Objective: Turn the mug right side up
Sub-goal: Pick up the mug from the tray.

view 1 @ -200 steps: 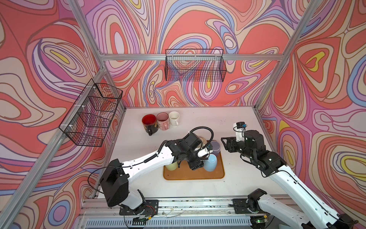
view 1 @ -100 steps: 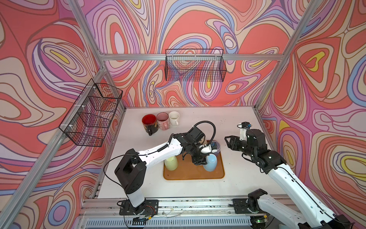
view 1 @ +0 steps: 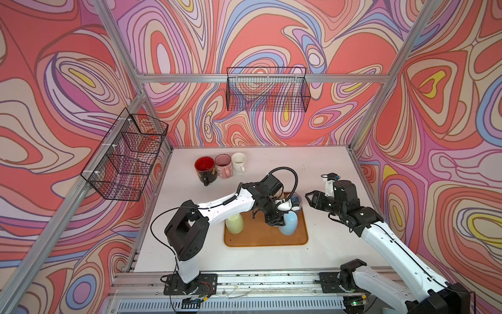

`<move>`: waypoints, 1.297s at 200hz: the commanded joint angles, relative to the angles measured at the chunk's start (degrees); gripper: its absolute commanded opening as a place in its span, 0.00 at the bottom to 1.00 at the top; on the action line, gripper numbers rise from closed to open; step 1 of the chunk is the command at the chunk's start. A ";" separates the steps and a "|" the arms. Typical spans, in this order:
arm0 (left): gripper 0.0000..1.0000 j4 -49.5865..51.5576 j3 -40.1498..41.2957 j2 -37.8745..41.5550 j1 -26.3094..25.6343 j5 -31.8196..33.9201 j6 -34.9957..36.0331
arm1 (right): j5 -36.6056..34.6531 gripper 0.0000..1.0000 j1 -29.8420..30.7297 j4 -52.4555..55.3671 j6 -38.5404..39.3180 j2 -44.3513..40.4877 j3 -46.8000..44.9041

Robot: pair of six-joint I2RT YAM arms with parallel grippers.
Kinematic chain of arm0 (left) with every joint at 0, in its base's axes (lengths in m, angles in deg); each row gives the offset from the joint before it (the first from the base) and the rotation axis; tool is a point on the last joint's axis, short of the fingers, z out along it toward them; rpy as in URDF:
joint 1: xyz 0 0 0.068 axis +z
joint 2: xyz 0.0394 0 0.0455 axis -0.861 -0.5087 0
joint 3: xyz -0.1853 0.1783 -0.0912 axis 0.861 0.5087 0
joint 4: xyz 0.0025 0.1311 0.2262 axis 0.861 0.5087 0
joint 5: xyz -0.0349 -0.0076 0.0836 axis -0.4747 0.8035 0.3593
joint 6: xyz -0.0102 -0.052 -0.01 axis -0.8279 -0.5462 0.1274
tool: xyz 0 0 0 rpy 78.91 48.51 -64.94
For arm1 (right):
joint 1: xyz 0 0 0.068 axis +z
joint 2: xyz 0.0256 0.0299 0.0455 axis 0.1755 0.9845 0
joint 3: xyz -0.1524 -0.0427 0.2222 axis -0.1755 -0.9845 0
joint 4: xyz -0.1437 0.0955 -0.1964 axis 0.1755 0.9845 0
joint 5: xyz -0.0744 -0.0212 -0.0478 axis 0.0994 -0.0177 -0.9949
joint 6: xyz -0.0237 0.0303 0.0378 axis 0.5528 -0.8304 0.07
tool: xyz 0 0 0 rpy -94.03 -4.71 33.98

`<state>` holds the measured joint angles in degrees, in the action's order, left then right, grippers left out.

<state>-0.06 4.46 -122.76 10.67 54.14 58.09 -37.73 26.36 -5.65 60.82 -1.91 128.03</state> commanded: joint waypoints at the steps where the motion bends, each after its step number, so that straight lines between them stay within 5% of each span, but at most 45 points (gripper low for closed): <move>1: 0.53 -1.02 0.79 -1.01 0.10 0.41 2.06 | 0.78 0.60 -0.52 -1.74 -0.24 0.74 -0.52; 180: 0.36 -3.14 2.56 -3.30 -1.08 5.95 0.48 | 2.46 0.60 -1.04 -2.91 0.52 2.76 0.22; 259: 0.17 -3.67 2.49 -3.76 -1.24 7.71 0.31 | 2.76 0.60 -1.48 -2.73 0.94 2.79 0.61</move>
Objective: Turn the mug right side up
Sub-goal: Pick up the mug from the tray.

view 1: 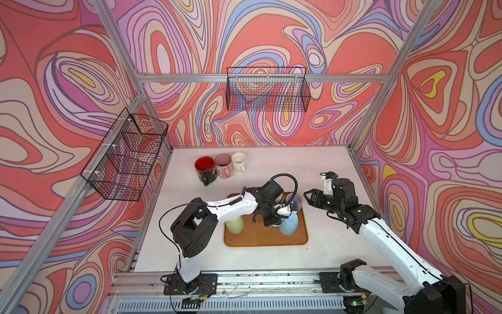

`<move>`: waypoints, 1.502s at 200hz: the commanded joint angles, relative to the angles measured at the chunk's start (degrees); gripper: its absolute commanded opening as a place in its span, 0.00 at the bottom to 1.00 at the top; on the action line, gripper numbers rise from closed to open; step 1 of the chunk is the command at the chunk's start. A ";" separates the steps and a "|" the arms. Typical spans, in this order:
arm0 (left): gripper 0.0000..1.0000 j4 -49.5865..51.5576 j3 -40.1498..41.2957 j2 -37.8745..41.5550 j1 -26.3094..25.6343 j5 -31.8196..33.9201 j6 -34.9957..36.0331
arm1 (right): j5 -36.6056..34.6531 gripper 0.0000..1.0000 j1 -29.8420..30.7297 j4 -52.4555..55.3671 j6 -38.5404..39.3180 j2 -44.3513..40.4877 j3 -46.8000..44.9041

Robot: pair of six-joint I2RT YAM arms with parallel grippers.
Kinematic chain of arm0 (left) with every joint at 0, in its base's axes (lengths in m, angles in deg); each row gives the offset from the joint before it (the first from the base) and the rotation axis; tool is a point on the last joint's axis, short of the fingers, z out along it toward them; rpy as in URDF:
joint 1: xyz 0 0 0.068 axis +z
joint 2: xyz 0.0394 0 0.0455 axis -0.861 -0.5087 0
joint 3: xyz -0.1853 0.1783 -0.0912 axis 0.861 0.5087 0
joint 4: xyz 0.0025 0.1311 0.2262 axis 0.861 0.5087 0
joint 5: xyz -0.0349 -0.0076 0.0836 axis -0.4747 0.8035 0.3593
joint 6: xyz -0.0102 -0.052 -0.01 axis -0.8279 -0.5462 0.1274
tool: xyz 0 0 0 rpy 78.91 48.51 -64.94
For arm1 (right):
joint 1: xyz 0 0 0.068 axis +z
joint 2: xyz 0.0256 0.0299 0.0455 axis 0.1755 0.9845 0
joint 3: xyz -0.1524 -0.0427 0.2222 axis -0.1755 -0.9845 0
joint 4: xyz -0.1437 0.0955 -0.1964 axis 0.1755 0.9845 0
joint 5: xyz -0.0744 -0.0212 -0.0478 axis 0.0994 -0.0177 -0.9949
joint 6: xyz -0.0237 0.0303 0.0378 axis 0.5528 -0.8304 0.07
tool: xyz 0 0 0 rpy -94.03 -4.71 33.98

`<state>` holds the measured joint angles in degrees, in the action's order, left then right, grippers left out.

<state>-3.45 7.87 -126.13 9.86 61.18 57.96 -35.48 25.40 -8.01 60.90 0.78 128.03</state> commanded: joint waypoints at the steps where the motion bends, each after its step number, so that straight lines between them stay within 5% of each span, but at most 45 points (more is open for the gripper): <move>1: 0.16 -0.34 -0.87 -0.37 -0.44 0.67 0.44 | 0.53 0.60 -0.52 -0.37 0.82 0.10 0.61; 38: 0.00 -2.42 0.38 0.83 -0.37 2.34 -0.22 | 0.65 0.60 -0.62 -0.45 0.85 -0.56 0.24; 146: 0.00 -11.23 10.67 16.88 -0.98 8.47 -12.46 | 5.50 0.60 -0.80 -2.35 0.74 -4.29 -0.14; 238: 0.00 -18.04 16.78 35.92 -0.34 1.82 -24.25 | 13.73 0.60 -0.94 -8.06 -0.01 -5.82 0.26; 300: 0.00 -32.70 23.20 46.64 10.32 -9.27 -40.25 | 25.04 0.60 -1.01 -16.22 -1.27 -8.76 -2.12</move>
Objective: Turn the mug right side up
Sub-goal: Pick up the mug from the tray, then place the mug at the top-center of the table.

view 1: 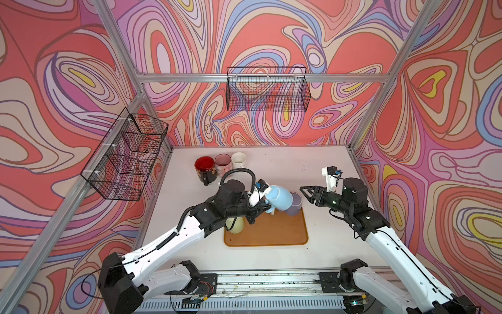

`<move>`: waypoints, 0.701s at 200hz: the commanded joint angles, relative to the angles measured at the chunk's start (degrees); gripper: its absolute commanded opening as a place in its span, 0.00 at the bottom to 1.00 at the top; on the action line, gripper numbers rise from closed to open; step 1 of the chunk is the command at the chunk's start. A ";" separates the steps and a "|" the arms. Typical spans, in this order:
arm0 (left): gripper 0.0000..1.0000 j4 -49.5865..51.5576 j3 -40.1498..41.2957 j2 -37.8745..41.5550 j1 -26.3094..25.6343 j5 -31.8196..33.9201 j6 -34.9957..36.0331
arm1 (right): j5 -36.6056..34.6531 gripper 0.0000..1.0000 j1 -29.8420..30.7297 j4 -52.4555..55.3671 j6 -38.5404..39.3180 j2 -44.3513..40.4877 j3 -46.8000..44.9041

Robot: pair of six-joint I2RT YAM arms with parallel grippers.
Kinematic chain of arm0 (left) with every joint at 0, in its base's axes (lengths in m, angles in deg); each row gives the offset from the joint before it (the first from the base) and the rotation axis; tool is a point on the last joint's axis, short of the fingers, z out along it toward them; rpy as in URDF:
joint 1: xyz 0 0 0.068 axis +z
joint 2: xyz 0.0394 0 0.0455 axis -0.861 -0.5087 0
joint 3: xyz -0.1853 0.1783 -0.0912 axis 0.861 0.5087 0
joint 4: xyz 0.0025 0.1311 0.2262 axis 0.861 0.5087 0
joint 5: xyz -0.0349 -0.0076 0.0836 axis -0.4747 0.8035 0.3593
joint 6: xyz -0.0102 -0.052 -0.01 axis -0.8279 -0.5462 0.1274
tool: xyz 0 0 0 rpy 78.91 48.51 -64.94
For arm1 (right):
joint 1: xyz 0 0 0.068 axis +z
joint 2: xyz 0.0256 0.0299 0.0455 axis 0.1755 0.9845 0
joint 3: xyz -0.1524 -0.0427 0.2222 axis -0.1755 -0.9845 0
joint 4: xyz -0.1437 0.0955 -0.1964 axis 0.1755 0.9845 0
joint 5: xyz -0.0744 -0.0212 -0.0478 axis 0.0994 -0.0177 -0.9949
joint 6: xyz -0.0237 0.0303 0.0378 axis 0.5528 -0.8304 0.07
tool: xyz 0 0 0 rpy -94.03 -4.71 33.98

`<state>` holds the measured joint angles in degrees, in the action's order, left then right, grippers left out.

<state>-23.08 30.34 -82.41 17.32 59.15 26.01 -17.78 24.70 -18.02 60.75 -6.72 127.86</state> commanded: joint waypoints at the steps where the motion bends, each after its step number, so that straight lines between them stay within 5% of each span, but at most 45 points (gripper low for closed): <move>1: 0.00 -13.27 0.81 2.94 3.06 -7.50 -8.74 | 7.48 0.60 -0.29 -6.59 -1.28 -1.36 -2.03; 67: 0.00 -46.86 6.64 0.56 12.83 -17.04 -35.71 | 21.39 0.62 -0.26 -33.15 -14.04 1.21 -8.07; 140: 0.00 -65.15 3.61 -7.21 13.27 -18.32 -46.16 | 24.78 0.64 -0.07 -66.96 -32.38 14.62 -8.33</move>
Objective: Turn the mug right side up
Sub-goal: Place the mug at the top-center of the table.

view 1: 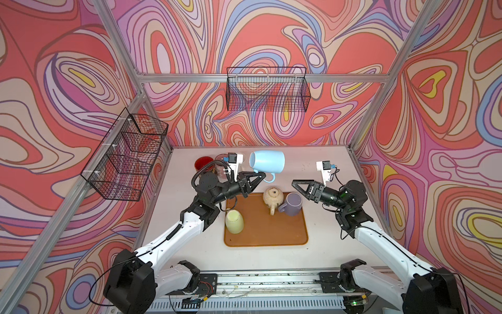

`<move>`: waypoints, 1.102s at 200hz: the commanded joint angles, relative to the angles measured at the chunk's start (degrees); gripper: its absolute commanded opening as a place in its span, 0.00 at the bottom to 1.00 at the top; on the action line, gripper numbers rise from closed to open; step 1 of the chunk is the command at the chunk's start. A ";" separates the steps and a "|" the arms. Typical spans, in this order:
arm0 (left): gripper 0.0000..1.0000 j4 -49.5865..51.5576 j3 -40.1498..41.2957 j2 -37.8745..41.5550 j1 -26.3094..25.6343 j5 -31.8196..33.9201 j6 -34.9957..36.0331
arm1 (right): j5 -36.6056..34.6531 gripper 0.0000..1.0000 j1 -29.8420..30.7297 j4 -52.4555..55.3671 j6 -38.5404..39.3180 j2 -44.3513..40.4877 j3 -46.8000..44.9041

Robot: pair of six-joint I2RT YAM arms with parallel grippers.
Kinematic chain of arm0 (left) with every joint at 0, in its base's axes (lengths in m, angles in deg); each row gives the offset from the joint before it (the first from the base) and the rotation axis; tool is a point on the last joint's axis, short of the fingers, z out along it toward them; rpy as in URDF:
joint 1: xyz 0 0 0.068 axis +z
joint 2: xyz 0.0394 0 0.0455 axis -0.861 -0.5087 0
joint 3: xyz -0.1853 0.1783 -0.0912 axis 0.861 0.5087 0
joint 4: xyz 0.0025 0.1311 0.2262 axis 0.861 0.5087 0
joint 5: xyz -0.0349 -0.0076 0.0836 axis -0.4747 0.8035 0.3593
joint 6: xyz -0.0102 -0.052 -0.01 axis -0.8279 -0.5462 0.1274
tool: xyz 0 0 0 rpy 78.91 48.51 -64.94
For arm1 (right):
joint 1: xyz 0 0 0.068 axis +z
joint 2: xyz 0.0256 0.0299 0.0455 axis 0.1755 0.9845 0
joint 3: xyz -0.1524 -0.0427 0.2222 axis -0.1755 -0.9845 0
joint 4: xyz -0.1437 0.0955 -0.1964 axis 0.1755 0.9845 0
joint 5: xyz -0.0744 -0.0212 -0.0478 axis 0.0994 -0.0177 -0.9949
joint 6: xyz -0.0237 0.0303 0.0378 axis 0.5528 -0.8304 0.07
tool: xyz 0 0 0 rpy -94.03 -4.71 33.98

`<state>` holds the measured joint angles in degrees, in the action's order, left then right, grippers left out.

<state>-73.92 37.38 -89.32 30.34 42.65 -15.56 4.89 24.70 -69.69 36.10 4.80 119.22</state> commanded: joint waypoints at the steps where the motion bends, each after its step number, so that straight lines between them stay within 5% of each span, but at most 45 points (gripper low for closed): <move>1: 0.00 -14.44 -3.48 -0.36 0.25 -1.81 -4.64 | 2.11 0.64 -0.08 -15.62 -7.81 3.28 0.38; 47: 0.00 -18.70 -4.70 -2.71 0.25 -1.91 -7.45 | 1.54 0.64 1.78 -27.14 -12.86 10.70 3.65; 175: 0.00 -23.13 -5.71 -6.60 0.08 -2.99 -10.37 | -2.21 0.54 10.20 -23.31 -7.58 19.74 16.77; 220: 0.00 -24.36 -4.73 -7.54 -0.11 -3.21 -10.94 | -2.64 0.38 10.55 -25.18 -9.11 21.13 18.20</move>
<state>-90.38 34.26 -97.01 30.47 40.15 -25.92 3.16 35.10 -92.46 27.33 25.39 135.48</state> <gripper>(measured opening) 0.151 0.428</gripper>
